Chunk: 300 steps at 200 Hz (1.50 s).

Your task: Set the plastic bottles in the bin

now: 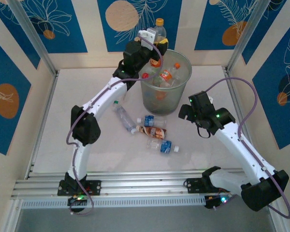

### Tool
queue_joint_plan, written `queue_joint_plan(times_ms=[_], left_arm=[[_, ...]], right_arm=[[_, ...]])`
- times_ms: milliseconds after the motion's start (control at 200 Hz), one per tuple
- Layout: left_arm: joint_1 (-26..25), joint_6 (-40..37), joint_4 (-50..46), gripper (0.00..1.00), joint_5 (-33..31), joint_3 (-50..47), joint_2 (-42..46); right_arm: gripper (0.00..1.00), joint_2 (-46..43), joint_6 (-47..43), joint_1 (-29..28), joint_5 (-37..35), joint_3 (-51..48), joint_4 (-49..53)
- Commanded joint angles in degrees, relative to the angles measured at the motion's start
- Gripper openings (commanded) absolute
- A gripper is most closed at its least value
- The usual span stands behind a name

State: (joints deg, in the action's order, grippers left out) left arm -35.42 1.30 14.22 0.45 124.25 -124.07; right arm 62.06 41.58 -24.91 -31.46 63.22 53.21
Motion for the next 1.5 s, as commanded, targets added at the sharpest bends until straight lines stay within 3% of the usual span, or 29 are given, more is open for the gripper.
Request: queue_joint_plan(times_ms=[0,345,770,1205,1495], left_arm=[[-0.59,-0.51,2.39,0.57,1.74,2.23,-1.91],[-1.23,-0.59,0.52,0.60,2.90,2.58,-6.21],[-2.89,-0.26,-3.46,0.77,3.99,1.11,-6.29],[-3.27,4.73,-7.25,0.59,0.15,-3.85,-3.36],[-3.00,11.59,-22.64,0.47,-6.56,-2.62,-0.69]], right_arm=[[0.99,-0.45,1.35,-0.14,0.39,0.06,-0.22],[0.99,-1.24,1.75,-0.32,0.20,-0.20,0.23],[0.99,-1.81,2.24,-0.41,-0.08,-0.70,0.40],[0.99,-3.73,2.77,-0.54,-0.61,-1.78,0.49],[0.99,-4.15,3.08,-0.49,-0.46,-1.74,0.28]])
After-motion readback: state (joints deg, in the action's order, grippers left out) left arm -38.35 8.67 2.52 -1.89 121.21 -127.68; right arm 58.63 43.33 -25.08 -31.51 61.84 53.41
